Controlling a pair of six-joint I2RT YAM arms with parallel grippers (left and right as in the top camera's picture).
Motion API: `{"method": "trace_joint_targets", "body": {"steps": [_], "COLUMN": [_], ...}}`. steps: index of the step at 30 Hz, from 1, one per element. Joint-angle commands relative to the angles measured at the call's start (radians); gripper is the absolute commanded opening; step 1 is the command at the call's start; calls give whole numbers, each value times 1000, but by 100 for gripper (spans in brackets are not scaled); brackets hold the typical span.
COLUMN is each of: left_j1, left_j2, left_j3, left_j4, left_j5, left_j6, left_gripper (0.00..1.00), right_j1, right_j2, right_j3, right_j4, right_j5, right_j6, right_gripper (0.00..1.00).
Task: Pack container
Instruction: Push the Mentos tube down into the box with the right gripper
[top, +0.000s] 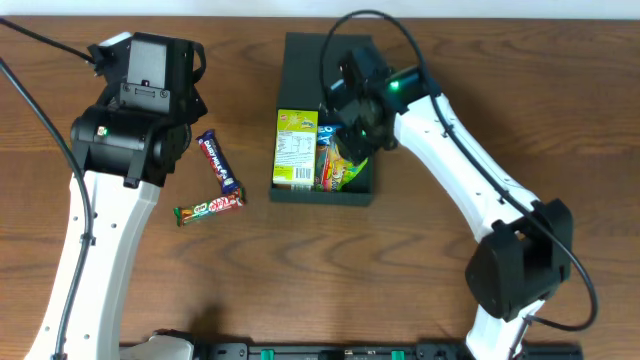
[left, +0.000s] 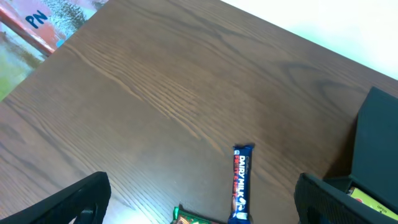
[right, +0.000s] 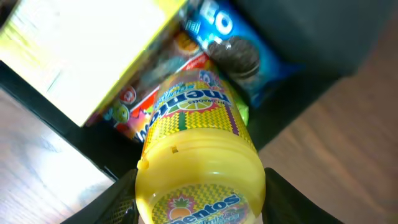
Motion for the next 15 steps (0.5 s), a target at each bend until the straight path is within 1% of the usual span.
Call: {"method": "trace_joint_targets", "body": {"steps": [1,2,4,6,9,11,12,13,15], "left_j1": [5,5,5,5,5,5,5,5,5], "left_j2": [7,7,7,7,7,7,7,7,7], "left_j3": [-5,-5,-5,-5,-5,-5,-5,-5,-5], "left_j4": [2,2,2,3,6,6,5,5,4], "left_j5": [-1,-1,-1,-1,-1,0,0,0,0], "left_j6": [-7,-7,-7,-7,-7,-7,-7,-7,-7], "left_gripper": [95,96,96,95,96,96,96,95,95], "right_j1": [10,10,10,10,8,-4,-13,-19,-32], "right_j2": [2,2,2,2,2,2,2,3,4], "right_j3": [58,74,95,115,146,156,158,158,158], "right_j4": [-35,-55,-85,-118,-158,-172,-184,-199,-235], "right_j5": [47,72,121,129,-24,-203,-303,-354,-386], "right_j6": [4,23,52,61,41,-4,-52,-89,-129], "right_gripper": [4,1,1,1,1,1,1,1,1]}}
